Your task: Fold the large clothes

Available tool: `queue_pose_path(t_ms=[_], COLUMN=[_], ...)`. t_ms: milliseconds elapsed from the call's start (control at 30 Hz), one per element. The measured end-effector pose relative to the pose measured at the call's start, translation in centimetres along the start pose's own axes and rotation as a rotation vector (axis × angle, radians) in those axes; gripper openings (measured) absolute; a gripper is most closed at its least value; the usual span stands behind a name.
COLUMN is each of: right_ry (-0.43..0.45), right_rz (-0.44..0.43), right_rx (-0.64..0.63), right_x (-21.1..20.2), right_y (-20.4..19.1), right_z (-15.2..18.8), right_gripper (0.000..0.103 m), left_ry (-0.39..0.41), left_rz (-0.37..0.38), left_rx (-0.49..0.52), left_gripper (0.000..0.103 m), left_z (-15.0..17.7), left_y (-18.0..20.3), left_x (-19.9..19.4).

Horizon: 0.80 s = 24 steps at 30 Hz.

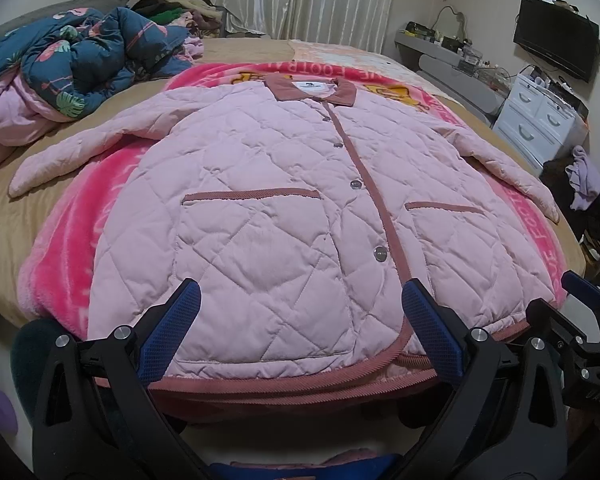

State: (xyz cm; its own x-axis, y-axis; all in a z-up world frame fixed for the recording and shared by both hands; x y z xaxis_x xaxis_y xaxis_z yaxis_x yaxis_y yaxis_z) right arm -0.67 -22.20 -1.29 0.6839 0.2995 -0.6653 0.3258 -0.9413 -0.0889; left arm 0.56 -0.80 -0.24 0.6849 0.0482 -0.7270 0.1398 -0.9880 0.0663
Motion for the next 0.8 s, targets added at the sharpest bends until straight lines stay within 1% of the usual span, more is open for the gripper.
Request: queue_pose_path(t_ms=[800], right_ry=[-0.004], right_rz=[-0.001], right_rx=[0.001], right_x=[0.14], right_y=[-0.02], right_z=[0.32], right_gripper=[0.099], left_ry=[0.001], left_rz=[0.002], left_rx=[0.005], left_gripper=[0.094], left_z=[0.08], left_y=[0.29], left_x=[-0.16])
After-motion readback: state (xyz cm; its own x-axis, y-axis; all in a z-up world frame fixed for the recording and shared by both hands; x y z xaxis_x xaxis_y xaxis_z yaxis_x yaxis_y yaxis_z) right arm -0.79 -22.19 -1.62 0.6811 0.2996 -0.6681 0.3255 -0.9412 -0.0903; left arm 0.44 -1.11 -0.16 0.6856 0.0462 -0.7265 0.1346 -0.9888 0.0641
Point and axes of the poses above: each gripper's, at about its wrist camera, not at the fingertips, and x roughly the way its jaws point, y to its right, z to its underside, the point moved 2 cm from there along x, roughly the way its jaws point, and after that the axes turned 4 degrees about -z, right-handed, at the moved point
